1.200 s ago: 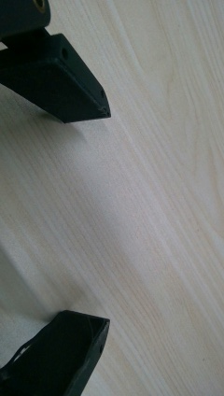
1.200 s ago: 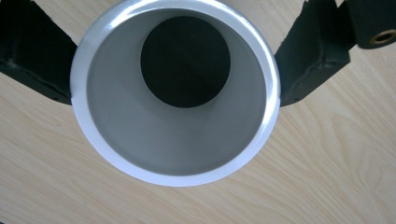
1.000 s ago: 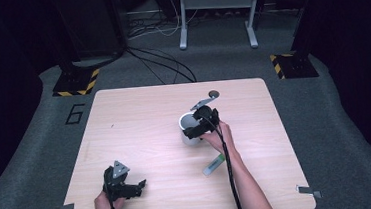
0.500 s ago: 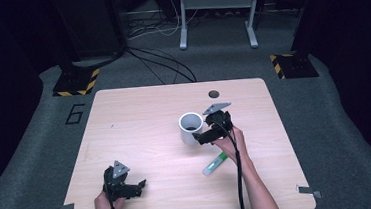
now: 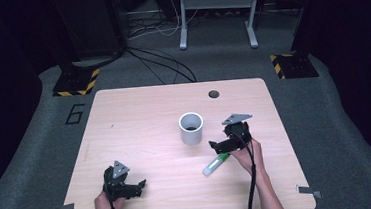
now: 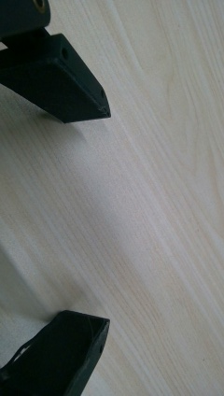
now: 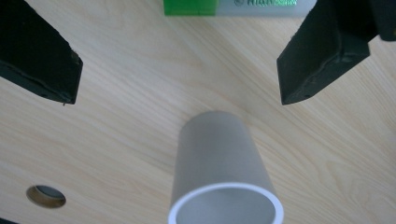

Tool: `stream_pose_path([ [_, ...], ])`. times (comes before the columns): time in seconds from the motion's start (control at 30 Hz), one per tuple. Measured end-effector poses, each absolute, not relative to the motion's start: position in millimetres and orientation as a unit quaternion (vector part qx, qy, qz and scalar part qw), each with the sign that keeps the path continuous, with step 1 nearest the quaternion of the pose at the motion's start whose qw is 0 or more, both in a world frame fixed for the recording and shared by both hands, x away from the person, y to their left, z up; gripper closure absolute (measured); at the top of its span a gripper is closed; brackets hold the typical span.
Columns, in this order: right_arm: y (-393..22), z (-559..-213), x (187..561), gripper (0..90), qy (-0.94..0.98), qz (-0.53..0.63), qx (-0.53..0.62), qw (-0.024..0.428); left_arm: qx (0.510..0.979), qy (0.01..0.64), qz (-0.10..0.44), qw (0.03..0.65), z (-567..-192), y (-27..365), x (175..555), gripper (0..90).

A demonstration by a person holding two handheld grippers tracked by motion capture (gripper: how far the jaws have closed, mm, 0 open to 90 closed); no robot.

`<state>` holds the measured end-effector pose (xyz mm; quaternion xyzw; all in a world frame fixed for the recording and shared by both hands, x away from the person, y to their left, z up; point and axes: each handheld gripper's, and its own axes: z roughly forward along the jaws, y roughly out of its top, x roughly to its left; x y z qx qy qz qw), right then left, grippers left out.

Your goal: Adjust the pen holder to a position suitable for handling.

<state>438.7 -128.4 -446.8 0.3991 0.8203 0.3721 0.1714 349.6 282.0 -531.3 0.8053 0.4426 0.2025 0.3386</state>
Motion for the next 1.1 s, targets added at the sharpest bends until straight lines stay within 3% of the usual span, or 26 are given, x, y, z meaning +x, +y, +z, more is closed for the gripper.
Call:
stream_pose_path([
  [1.1, -231, -525, 363, 0.0, 0.770, 0.341, 0.504, 0.191, 0.803, 0.445, 0.202, 0.341, -532, 282, 350, 2.3],
])
